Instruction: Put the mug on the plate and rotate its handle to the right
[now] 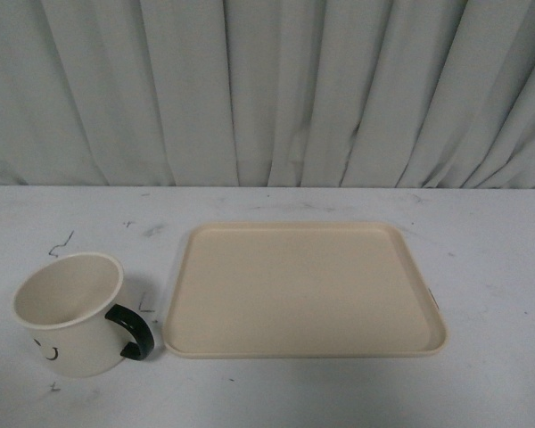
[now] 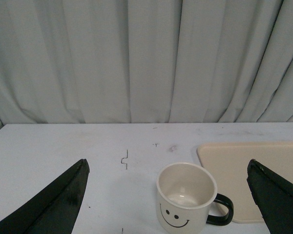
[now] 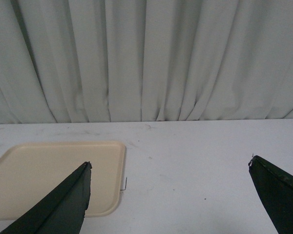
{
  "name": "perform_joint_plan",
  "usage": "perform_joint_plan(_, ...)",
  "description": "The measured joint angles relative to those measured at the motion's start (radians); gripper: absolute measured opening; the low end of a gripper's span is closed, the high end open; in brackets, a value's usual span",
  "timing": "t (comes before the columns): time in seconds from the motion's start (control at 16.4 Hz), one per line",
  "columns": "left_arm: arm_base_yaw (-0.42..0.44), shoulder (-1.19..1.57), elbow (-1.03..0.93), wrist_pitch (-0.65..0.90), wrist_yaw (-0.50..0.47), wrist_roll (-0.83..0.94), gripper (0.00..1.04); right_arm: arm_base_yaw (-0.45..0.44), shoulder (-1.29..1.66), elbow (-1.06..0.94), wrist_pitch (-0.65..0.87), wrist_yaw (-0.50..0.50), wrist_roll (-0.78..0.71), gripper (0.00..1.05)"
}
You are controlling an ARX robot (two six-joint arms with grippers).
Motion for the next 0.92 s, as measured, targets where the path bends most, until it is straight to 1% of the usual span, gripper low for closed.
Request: perform_joint_plan(0.92,0.0,0.0,0.0,0.0,0.0,0.0,0.98,0.0,0.0,0.0,0.0,0.0,0.0,0.98)
